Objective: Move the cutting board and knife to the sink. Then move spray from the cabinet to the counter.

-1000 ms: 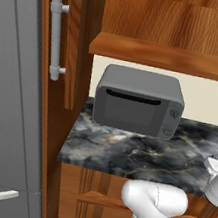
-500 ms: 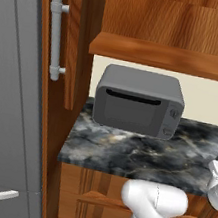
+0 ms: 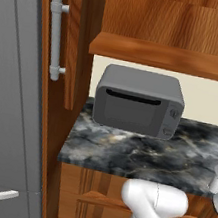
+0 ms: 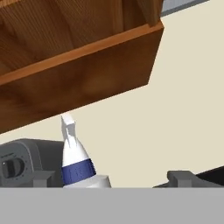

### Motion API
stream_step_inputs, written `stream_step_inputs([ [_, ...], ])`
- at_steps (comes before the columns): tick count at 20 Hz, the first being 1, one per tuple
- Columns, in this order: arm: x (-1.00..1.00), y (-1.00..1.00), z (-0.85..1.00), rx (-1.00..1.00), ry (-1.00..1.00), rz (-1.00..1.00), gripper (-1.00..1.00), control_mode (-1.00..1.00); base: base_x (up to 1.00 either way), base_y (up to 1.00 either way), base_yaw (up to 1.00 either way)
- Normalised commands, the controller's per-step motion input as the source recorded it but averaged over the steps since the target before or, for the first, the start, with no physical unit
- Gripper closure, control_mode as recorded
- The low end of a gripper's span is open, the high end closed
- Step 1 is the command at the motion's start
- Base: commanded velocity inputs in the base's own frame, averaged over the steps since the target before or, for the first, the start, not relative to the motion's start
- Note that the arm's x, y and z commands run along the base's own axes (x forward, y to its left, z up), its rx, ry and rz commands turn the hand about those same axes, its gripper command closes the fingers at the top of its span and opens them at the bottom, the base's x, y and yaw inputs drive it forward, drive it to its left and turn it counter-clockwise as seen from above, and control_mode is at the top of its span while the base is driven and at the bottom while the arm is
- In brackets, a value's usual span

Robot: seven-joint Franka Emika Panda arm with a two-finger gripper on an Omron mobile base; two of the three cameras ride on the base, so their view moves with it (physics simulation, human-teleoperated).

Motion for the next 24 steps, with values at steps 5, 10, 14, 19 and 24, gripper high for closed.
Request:
stream_step_inputs([
  [5,-0.15,-0.01,0.08,0.02,-0.1,0.0,-1.0,-1.0,0.0,0.0,0.0],
  [10,-0.01,0.0,0.01,0.0,-0.08,0.0,-1.0,-1.0,0.0,0.0,0.0],
  [14,-0.01,0.0,0.0,0.0,-0.08,0.0,-1.0,-1.0,0.0,0.0,0.0],
  [19,-0.53,-0.12,0.25,0.03,-0.16,0.0,-1.0,-1.0,0.0,0.0,0.0],
  [24,-0.75,-0.04,0.58,0.01,-0.16,0.0,-1.0,-1.0,0.0,0.0,0.0],
])
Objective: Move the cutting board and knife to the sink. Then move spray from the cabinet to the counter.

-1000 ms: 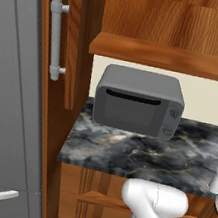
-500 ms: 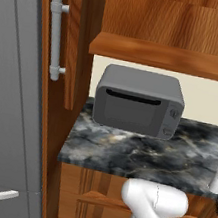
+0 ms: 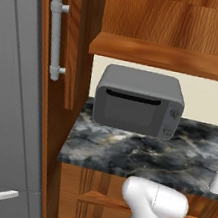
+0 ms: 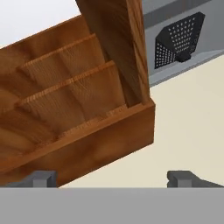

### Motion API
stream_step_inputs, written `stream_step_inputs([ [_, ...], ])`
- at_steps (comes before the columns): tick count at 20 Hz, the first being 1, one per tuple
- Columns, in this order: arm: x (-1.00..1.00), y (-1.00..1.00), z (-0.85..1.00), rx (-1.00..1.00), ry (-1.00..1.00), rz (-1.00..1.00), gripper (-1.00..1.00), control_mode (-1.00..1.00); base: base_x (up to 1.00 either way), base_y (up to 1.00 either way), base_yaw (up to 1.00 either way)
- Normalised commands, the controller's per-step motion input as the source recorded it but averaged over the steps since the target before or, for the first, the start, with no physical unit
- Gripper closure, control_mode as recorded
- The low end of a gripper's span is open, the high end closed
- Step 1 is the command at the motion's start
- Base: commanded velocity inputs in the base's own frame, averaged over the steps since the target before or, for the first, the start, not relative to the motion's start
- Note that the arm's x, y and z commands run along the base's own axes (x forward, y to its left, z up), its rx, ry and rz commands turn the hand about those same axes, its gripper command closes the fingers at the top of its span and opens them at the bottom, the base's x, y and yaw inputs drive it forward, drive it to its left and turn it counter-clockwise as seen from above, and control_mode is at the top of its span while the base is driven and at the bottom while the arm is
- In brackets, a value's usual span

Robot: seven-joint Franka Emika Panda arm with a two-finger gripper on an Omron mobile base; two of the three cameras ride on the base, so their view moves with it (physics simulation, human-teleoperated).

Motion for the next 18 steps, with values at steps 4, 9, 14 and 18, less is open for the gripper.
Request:
stream_step_inputs([
  [4,-0.67,0.0,0.99,0.0,-0.1,0.0,-1.0,-1.0,0.0,0.0,0.0],
  [9,-0.57,0.12,1.0,0.0,-0.07,0.0,-1.0,-1.0,0.0,0.0,0.0],
  [14,-0.53,0.61,0.92,-0.03,-0.1,0.0,-1.0,-1.0,0.0,0.0,0.0],
  [18,-0.51,0.98,0.5,-0.09,-0.19,0.0,-1.0,-1.0,0.0,0.0,0.0],
])
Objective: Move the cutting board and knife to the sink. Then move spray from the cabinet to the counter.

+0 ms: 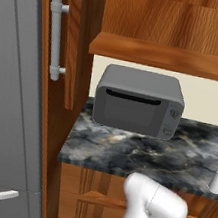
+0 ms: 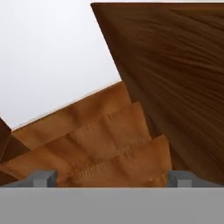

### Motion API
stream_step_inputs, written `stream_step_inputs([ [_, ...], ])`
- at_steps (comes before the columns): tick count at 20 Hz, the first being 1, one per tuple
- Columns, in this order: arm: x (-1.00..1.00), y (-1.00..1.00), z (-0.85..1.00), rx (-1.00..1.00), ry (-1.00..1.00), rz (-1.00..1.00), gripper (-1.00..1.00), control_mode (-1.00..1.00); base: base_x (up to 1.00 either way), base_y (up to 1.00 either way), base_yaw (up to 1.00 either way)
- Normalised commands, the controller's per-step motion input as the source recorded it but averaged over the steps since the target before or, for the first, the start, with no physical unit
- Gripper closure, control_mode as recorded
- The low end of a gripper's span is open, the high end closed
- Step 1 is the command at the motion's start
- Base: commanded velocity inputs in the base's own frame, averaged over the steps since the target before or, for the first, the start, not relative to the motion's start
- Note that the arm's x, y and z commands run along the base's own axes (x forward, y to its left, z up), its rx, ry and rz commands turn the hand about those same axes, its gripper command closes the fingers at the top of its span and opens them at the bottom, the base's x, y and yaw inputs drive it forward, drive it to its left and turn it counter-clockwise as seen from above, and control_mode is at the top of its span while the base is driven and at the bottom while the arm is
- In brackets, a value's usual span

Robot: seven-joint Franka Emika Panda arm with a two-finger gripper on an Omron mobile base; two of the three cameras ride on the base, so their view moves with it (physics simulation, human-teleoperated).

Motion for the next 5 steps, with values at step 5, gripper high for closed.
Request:
stream_step_inputs([
  [5,-0.46,1.0,0.41,-0.11,-0.22,0.0,-1.0,-1.0,0.0,0.0,0.0],
])
